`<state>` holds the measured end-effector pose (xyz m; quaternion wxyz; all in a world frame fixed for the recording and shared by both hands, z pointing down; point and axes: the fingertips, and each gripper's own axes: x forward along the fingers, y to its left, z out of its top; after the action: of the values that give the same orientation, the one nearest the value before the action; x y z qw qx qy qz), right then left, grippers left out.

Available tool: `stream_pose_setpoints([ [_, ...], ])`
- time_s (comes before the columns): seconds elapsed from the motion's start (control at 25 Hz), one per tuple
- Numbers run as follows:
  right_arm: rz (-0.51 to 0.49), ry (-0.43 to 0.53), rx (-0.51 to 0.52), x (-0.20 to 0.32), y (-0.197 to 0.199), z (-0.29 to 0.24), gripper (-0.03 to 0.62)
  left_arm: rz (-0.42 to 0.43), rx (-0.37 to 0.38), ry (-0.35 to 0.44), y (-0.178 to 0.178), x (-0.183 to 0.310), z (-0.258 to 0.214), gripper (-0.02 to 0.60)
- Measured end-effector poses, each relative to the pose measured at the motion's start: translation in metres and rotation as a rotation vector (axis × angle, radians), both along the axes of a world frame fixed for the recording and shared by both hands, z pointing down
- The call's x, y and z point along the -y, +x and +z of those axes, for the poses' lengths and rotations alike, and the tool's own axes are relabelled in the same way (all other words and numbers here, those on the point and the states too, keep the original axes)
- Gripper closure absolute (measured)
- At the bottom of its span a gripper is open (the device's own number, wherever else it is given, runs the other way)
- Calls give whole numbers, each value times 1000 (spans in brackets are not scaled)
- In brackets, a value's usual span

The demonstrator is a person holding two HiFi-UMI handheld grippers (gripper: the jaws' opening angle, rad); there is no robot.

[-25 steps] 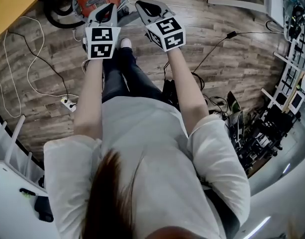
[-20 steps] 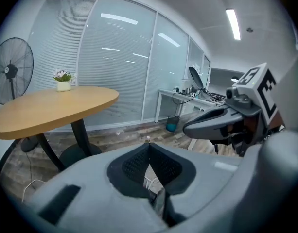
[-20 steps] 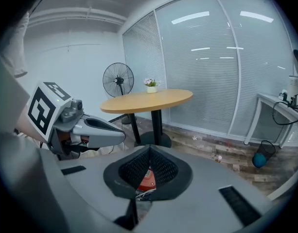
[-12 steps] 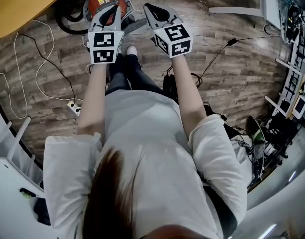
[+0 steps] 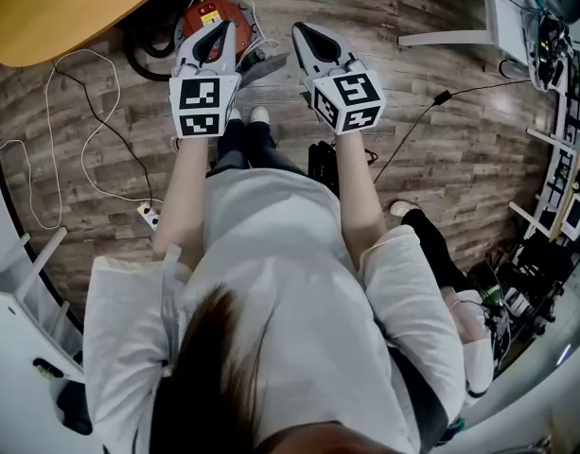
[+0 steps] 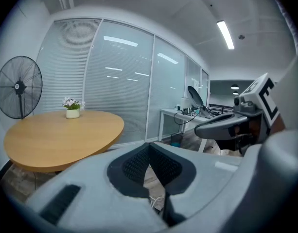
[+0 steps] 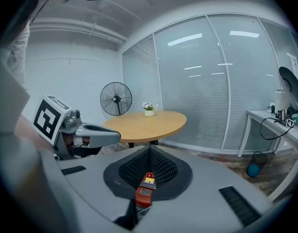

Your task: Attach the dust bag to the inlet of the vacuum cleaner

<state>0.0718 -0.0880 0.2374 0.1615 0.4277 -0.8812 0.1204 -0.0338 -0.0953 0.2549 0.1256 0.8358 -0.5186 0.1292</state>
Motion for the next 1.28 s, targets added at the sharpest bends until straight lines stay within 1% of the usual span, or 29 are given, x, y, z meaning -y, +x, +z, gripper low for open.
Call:
stream_pose_setpoints([
  [0.12, -16, 25, -15, -9, 2, -16, 592, 5, 10, 36, 0, -3, -20, 565],
  [0.28, -18, 58, 8, -18, 0, -37, 592, -2, -6, 83, -4, -7, -46, 565],
  [0.52, -37, 100, -2, -30, -3, -62, 592, -13, -7, 125, -12, -19, -75, 565],
  [0.64, -35, 106, 6, -36, -3, -73, 592, -21, -2, 144, -17, -27, -88, 565],
  [0.76, -29, 111, 27, -44, -3, -84, 592, -27, -17, 162, -19, -39, -102, 565],
  [1.0, -32, 136, 62, -63, -3, -104, 592, -11, -28, 208, -19, -56, -126, 565],
  [1.28, -15, 156, 65, -81, 3, -113, 592, 2, -37, 273, -17, -67, -154, 565],
])
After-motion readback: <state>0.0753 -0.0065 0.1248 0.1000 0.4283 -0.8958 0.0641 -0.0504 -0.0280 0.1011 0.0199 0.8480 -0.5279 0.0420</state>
